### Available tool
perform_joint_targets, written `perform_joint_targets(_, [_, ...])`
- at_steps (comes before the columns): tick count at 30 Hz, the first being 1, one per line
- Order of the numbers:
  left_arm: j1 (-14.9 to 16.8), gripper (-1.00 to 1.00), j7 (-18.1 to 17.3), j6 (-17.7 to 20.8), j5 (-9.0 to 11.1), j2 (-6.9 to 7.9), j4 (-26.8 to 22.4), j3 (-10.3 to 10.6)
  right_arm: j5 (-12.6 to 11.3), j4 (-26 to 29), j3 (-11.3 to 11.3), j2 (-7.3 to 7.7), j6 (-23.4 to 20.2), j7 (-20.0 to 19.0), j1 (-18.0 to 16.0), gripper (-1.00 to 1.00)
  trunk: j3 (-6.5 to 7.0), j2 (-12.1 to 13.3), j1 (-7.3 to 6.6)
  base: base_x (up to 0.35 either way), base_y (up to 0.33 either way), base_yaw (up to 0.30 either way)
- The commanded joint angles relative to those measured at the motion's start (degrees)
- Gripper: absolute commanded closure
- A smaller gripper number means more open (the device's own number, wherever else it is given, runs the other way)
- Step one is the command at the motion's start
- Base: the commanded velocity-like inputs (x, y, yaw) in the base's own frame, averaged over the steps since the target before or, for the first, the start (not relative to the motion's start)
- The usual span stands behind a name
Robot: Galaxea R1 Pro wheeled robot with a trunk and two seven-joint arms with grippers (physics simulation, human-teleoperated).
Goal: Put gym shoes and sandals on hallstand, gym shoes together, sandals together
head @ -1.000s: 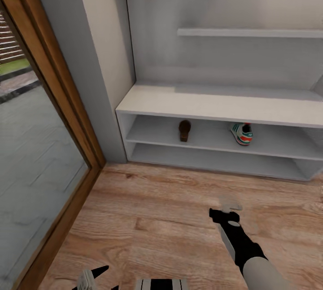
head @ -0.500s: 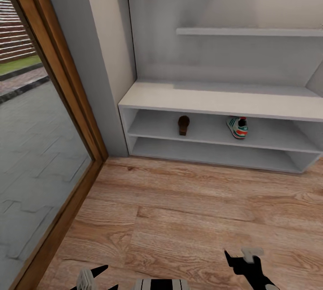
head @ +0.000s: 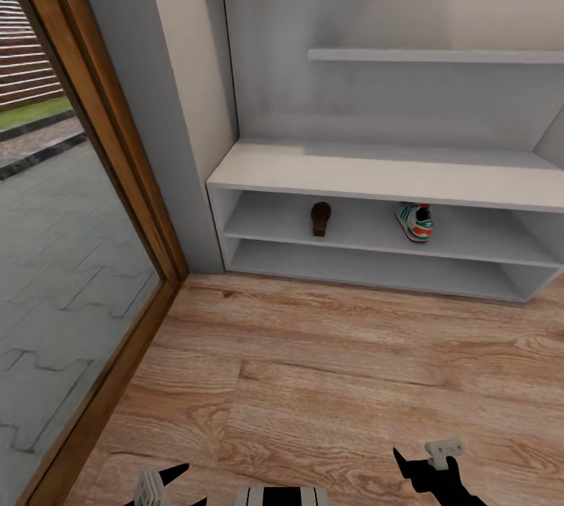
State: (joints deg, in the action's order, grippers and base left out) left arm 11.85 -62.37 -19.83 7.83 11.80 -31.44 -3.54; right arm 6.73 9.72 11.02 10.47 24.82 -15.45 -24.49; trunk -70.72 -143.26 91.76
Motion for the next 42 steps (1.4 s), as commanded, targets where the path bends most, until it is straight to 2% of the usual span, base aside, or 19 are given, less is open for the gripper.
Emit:
perform_joint_targets(1, [0.03, -1.00, -0.21, -0.29, 0.09, -0.01, 0.06, -0.06, 0.59, -0.04, 0.52, 0.05, 0.20, -0.21, -0.03, -1.00, -0.04, -0.02, -0.01, 0.000, 0.000, 0.000])
perform_joint_targets(5, [0.02, -1.00, -0.21, -0.29, 0.08, 0.00, 0.06, -0.06, 0.58, -0.05, 0.55, 0.29, 0.22, -0.20, -0.03, -1.00, -0.04, -0.02, -0.01, 0.000, 0.000, 0.000])
perform_joint_targets(11, [0.01, -1.00, -0.21, -0.33, 0.16, 0.06, 0.03, -0.14, 0.46, -0.20, 0.66, 1.42, 0.23, 0.22, -0.03, -1.00, -0.04, -0.02, -0.01, 0.000, 0.000, -0.153])
perform_joint_targets(18, [0.01, -1.00, -0.21, -0.30, 0.17, 0.06, 0.00, -0.15, 0.40, -0.26, 0.66, 1.47, 0.22, 0.24, -0.03, -1.00, -0.04, -0.02, -0.01, 0.000, 0.000, -0.293])
perform_joint_targets(21, [0.01, -1.00, -0.21, -0.30, 0.18, 0.06, -0.01, -0.15, 0.40, -0.28, 0.67, 1.48, 0.22, 0.25, -0.02, -1.00, 0.62, 0.02, -0.09, 0.000, 0.000, -0.298])
perform_joint_targets(35, [0.00, -1.00, -0.02, -0.17, 0.25, 0.09, 0.02, -0.15, 0.39, -0.32, 0.67, 1.48, 0.23, 0.25, 0.05, -1.00, 3.14, 5.64, -3.16, 0.000, 0.000, -0.299])
perform_joint_targets(42, [0.01, -1.00, 3.84, -0.24, 0.25, -0.04, 0.05, -0.12, 0.41, -0.37, 0.67, 1.45, 0.23, 0.25, 0.06, -1.00, 4.39, 8.45, -4.70, 0.000, 0.000, -0.300])
